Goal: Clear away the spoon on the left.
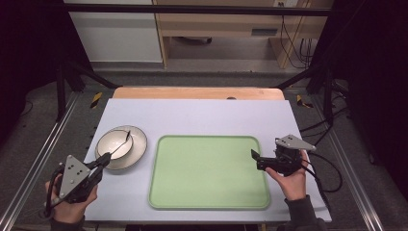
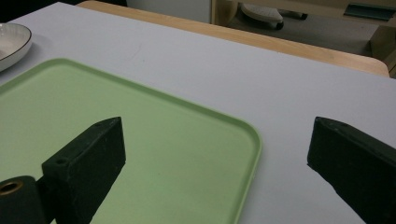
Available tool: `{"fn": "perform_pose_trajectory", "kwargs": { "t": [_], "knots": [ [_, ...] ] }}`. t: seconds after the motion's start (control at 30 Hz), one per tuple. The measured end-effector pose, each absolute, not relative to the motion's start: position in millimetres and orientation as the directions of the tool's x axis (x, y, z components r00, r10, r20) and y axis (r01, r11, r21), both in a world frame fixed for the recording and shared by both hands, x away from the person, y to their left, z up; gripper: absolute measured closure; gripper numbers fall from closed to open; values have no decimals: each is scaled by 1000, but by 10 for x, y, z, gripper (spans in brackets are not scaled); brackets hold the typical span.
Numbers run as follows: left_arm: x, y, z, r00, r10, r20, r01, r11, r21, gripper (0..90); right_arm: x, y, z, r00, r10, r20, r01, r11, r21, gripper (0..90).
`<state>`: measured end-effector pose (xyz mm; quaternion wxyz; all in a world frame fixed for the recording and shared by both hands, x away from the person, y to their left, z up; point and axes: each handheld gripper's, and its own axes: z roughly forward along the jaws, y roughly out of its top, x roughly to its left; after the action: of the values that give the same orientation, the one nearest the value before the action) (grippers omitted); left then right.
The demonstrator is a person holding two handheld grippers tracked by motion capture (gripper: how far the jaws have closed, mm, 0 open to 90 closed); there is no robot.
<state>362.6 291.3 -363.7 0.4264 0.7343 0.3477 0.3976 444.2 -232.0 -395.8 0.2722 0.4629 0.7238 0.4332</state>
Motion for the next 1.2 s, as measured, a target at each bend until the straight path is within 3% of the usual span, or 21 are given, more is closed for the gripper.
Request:
{"fn": "perform_pose_trajectory", "kwargs": {
  "t": [0.77, 1.2],
  "knots": [
    [3679, 2538, -3589, 516, 793, 322, 117, -438, 891, 890, 4427, -2342, -3932, -417, 909, 11, 423, 183, 887, 29],
    [3768, 2285, -3778, 570, 746, 345, 139, -502, 854, 889, 4439, -2332, -3947, -426, 905, 4, 429, 198, 881, 30]
  ]
}}
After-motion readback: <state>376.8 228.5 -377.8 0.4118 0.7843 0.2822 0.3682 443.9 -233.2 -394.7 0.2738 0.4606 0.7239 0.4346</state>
